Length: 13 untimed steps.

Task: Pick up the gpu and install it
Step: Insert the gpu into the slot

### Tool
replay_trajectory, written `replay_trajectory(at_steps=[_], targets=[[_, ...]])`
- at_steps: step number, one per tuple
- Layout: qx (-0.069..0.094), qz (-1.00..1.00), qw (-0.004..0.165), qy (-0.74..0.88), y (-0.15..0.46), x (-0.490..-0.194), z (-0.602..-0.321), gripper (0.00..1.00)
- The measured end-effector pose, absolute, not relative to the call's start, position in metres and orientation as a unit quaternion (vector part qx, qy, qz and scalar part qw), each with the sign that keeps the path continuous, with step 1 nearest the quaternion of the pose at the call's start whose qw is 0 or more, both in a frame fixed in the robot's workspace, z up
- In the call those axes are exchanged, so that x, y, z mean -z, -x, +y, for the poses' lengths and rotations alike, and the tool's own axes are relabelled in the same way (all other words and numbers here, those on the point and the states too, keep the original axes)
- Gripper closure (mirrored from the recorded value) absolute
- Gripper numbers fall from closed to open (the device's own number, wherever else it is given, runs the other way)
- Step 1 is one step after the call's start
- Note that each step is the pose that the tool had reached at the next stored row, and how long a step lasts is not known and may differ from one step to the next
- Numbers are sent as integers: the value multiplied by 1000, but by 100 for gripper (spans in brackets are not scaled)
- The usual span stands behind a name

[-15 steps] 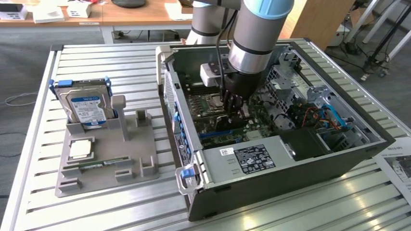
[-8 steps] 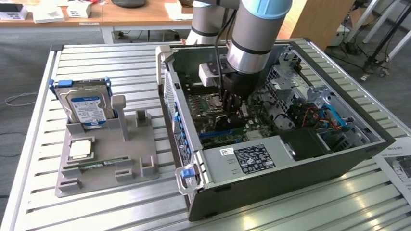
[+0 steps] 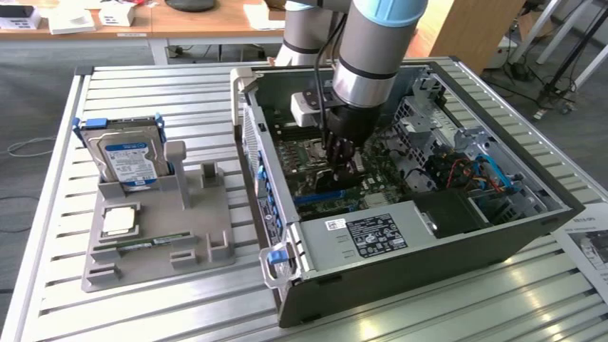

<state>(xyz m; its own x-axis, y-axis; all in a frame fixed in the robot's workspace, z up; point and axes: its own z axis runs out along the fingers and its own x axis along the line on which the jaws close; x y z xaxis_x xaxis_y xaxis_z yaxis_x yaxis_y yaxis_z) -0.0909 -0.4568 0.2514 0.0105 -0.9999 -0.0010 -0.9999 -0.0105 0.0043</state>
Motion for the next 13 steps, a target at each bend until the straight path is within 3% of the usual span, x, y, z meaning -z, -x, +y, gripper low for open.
replay_trajectory(at_steps=[13], targets=[[2, -703, 1, -711, 93, -251, -457, 73]])
